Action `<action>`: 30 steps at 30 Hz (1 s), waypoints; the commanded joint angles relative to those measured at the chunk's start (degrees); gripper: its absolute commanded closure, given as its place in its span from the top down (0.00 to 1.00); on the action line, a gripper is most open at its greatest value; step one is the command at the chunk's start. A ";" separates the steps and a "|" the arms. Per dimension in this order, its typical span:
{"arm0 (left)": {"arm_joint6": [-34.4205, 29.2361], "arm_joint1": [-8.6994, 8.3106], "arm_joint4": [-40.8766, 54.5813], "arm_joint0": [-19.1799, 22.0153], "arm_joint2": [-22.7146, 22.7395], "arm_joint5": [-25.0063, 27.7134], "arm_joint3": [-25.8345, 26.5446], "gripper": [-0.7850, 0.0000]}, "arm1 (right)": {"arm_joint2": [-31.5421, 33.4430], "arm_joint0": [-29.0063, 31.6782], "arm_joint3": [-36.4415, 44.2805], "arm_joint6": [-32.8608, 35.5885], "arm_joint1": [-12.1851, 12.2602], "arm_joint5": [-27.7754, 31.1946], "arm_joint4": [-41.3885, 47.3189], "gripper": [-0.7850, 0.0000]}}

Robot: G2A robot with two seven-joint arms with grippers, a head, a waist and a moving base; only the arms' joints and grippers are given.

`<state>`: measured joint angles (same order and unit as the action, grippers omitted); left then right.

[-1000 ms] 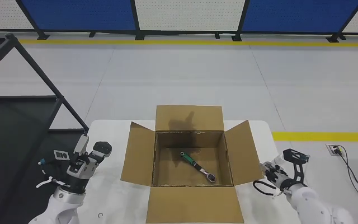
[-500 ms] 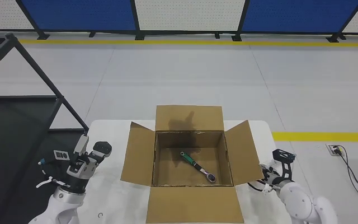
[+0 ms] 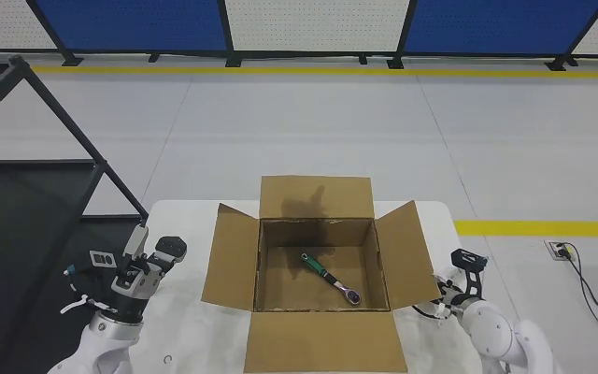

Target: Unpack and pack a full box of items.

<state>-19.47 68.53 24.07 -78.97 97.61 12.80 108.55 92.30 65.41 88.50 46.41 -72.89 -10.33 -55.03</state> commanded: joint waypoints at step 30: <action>0.00 0.00 0.00 0.00 0.00 0.00 0.00 1.00 | 4.93 9.05 14.66 -3.60 1.21 -2.08 1.89 0.97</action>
<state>-19.47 68.53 24.07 -78.97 97.61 12.80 108.55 96.31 73.74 102.10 43.30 -71.73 -12.14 -53.52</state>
